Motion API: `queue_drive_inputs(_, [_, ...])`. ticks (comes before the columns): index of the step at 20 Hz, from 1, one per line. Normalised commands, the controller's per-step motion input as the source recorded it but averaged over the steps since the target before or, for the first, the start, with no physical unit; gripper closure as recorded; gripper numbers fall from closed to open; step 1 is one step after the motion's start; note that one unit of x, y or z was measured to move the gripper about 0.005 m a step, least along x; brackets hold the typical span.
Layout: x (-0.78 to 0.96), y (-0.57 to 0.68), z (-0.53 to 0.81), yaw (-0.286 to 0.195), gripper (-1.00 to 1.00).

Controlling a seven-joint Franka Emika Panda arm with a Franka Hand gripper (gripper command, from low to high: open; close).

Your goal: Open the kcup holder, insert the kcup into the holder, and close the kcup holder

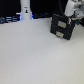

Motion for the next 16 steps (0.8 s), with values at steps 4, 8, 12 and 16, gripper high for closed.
queue_drive_inputs(4, [-0.31,0.47,0.35,0.031,-1.00])
queue_drive_inputs(8, [0.11,0.24,0.71,0.011,-1.00])
queue_drive_inputs(12, [0.11,0.12,0.69,-0.001,-1.00])
queue_drive_inputs(16, [0.06,0.00,0.12,-0.020,-1.00])
